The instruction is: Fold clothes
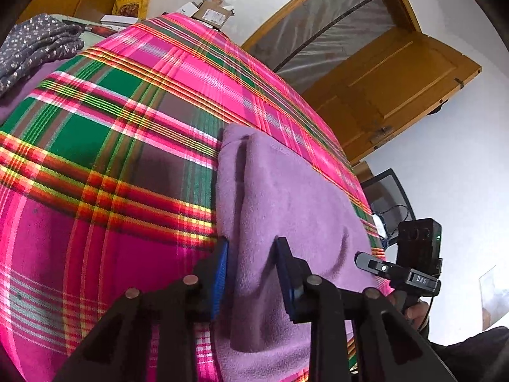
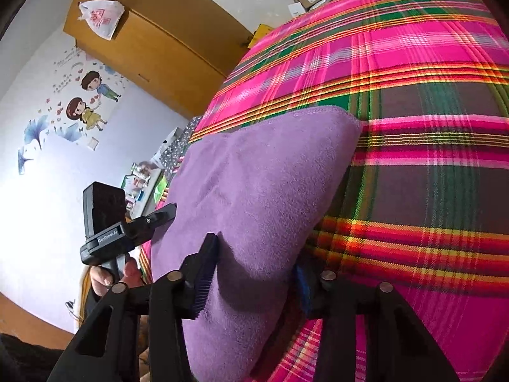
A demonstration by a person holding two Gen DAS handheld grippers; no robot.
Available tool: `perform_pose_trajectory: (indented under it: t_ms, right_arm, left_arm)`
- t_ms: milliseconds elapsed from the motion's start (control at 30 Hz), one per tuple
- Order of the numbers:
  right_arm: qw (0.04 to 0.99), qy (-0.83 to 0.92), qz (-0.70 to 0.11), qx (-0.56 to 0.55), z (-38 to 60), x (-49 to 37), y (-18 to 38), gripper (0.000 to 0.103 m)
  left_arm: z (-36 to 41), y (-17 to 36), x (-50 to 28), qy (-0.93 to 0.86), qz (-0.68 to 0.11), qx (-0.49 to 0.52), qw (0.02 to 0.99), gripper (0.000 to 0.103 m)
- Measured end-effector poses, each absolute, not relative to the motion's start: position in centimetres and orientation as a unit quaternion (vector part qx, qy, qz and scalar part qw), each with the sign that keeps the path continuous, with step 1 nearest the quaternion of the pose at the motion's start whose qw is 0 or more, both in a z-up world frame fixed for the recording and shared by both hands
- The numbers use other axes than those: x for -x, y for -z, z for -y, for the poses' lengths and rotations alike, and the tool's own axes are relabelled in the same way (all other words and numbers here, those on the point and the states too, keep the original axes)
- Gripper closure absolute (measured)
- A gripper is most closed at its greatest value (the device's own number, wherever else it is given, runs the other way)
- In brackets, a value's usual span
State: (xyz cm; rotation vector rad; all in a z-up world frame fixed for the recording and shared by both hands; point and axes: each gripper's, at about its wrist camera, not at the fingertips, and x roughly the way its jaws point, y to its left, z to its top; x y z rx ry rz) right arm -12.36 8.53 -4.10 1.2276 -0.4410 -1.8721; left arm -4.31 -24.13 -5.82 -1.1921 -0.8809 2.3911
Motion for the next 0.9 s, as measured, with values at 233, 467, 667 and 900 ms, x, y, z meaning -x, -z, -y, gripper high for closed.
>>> perform_pose_trajectory:
  t_ms: [233, 467, 667, 900]
  right_arm:
    - [0.428, 0.755, 0.166, -0.469, -8.1, 12.4, 3.0, 0.075]
    - [0.433, 0.765, 0.166, -0.447, -9.3, 12.5, 1.8, 0.076]
    - [0.426, 0.782, 0.163, -0.424, -11.5, 13.0, 0.1, 0.076]
    - [0.395, 0.807, 0.162, -0.407, -15.8, 13.8, -0.9, 0.076]
  left_arm:
    - [23.1, 4.5, 3.8, -0.856, 0.281, 0.410, 0.143, 0.085]
    - [21.3, 1.8, 3.5, -0.872, 0.252, 0.395, 0.143, 0.085]
    - [17.8, -0.4, 4.6, -0.887, 0.208, 0.393, 0.123, 0.085]
    - [13.2, -1.7, 6.5, -0.893, 0.178, 0.394, 0.124, 0.086]
